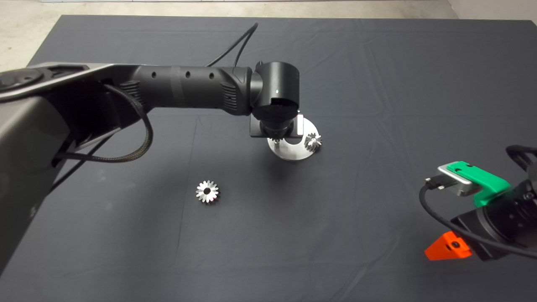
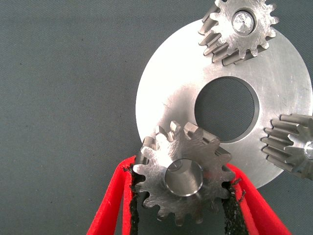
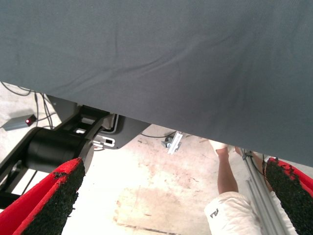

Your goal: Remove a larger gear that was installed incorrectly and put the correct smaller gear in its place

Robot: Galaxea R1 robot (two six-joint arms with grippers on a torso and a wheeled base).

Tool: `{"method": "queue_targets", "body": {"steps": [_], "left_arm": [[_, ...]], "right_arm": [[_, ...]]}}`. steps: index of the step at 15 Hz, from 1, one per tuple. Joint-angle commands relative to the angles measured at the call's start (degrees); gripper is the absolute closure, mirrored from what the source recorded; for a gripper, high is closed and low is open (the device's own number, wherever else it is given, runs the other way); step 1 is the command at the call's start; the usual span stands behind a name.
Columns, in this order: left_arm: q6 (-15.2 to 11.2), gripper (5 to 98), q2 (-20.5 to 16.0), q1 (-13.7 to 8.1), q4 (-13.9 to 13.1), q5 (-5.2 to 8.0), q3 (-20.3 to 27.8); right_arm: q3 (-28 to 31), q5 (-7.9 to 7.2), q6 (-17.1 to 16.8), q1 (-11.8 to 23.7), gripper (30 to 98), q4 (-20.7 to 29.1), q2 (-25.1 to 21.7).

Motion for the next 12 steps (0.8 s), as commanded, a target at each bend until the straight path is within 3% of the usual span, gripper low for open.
{"method": "queue_targets", "body": {"steps": [1,3,7,12], "left_arm": [[-0.25,70.7,-0.25,-1.32,1.25,0.46,1.93],[-0.25,70.7,-0.16,-1.23,2.67,0.46,2.1],[-0.25,70.7,-0.16,-0.18,3.02,0.46,2.09],[-0.25,70.7,-0.25,-0.06,3.11,0.46,2.0]], "right_arm": [[-0.06,-7.18,-0.19,1.05,30.9,0.63,-4.0],[0.03,-7.18,-0.19,1.05,30.9,0.63,-4.11],[-0.06,-7.18,-0.19,1.05,30.9,0.63,-6.91],[0.03,-7.18,-0.19,1.05,30.9,0.55,-6.83]]}}
